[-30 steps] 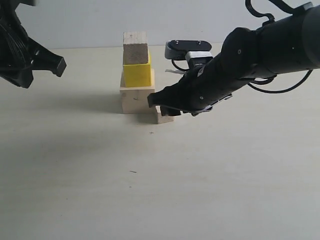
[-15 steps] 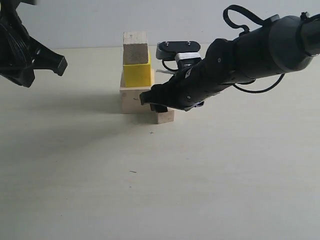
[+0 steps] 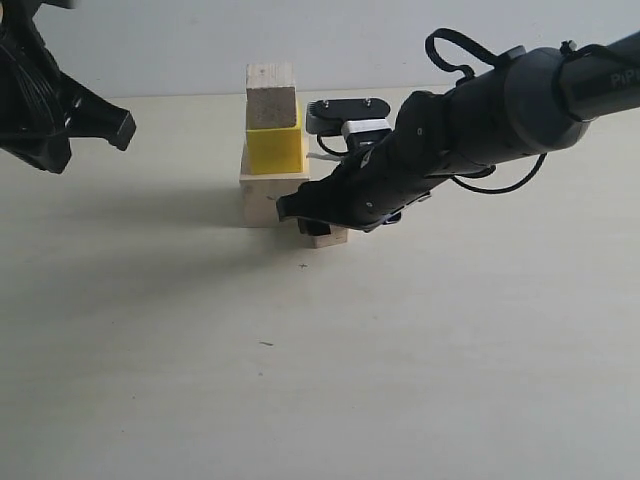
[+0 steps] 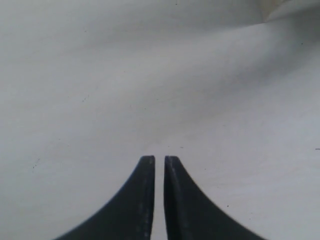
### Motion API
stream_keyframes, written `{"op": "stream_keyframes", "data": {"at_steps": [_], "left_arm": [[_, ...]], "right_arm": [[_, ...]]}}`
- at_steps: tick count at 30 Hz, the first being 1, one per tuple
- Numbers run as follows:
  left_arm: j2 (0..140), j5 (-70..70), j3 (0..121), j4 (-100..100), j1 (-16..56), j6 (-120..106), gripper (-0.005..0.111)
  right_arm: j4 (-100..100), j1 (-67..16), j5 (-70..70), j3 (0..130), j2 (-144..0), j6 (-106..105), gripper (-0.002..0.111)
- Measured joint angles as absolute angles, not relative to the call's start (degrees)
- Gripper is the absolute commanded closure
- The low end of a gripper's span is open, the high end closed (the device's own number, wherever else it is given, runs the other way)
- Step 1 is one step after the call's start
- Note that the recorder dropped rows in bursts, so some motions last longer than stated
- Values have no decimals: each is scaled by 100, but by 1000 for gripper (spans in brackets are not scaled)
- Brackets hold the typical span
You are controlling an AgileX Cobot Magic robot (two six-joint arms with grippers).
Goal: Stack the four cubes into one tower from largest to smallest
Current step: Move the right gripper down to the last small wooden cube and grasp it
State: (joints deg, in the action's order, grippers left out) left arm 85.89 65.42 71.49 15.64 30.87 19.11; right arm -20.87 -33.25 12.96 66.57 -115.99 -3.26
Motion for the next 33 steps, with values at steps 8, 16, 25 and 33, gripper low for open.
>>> {"op": "stream_keyframes", "data": {"at_steps": [8, 16, 25, 33], "left_arm": [[8589, 6542, 7149, 1564, 3087, 1911, 97], [8589, 6542, 7149, 1564, 3087, 1911, 97], [8589, 6542, 7149, 1564, 3087, 1911, 97], [8589, 6542, 7149, 1564, 3087, 1911, 97]], "right_arm": [[-2087, -3325, 1155, 6657, -11599, -326, 45], [-2087, -3325, 1113, 6672, -11782, -326, 45], [-2087, -3325, 1069, 6672, -11808, -302, 63], [-2087, -3325, 1065, 6672, -11808, -299, 105]]}}
